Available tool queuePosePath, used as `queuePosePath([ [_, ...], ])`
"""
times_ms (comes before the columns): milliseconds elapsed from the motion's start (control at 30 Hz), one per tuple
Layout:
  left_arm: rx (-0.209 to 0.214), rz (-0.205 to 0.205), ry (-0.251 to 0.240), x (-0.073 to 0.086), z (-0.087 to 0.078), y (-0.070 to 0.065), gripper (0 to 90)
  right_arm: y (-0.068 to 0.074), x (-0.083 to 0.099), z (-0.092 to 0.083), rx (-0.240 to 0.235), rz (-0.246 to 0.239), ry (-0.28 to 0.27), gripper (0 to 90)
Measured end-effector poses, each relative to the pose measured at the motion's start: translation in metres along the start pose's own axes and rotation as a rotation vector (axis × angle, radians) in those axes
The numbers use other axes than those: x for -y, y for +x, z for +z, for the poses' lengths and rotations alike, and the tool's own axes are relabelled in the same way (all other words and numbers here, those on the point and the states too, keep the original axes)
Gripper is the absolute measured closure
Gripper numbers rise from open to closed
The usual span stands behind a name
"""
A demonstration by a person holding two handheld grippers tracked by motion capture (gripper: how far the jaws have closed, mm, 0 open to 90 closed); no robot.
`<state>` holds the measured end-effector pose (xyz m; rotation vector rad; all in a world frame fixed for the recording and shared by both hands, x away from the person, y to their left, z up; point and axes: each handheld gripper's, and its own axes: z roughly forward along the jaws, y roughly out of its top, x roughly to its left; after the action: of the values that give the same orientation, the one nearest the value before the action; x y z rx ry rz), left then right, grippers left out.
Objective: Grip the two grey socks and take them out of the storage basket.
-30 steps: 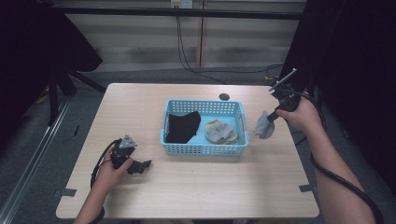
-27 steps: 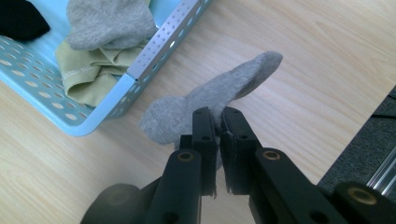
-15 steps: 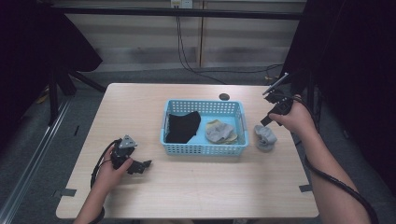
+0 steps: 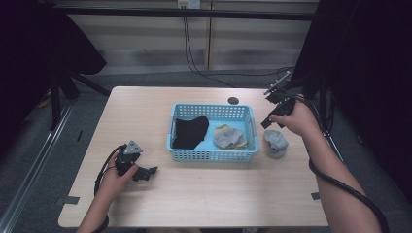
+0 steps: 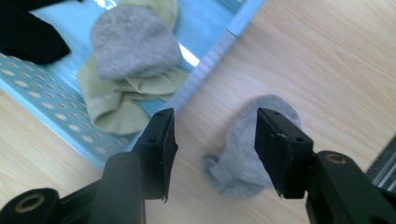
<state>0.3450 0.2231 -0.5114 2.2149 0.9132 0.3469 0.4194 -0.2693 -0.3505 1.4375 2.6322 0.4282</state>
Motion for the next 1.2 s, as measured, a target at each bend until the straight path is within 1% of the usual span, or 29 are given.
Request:
queuePosePath([
  [133,0.0,0.0,0.0,0.0,0.0,0.0,0.0,0.013,-0.012,0.006,-0.018,-0.014,-0.012,45.2],
  [300,0.0,0.0,0.0,0.0,0.0,0.0,0.0,0.027,-0.024,0.019,-0.036,-0.037,-0.014,43.1],
  [533,-0.003,0.004,-0.002,0.0,0.0,0.0,0.0,0.05,-0.039,0.036,-0.059,-0.078,0.002,43.0],
  [633,-0.002,0.004,-0.002,0.0,0.0,0.0,0.0,0.056,-0.041,0.044,-0.069,-0.089,0.018,42.9],
  [800,-0.001,0.003,-0.003,0.0,0.0,0.0,0.0,0.063,-0.039,0.058,-0.078,-0.08,0.035,41.3],
  [833,-0.001,0.003,-0.003,0.0,0.0,0.0,0.0,0.064,-0.038,0.062,-0.077,-0.078,0.031,40.9],
  [967,-0.001,0.003,-0.003,0.0,0.0,0.0,0.0,0.068,-0.038,0.069,-0.073,-0.086,0.038,39.6],
  [1067,-0.001,0.003,-0.002,0.0,0.0,0.0,0.0,0.068,-0.038,0.073,-0.075,-0.094,0.047,39.2],
  [1133,-0.001,0.003,-0.002,0.0,0.0,0.0,0.0,0.068,-0.037,0.076,-0.07,-0.092,0.051,39.1],
  [1200,-0.001,0.003,-0.002,0.0,0.0,0.0,0.0,0.067,-0.037,0.079,-0.076,-0.091,0.056,39.1],
])
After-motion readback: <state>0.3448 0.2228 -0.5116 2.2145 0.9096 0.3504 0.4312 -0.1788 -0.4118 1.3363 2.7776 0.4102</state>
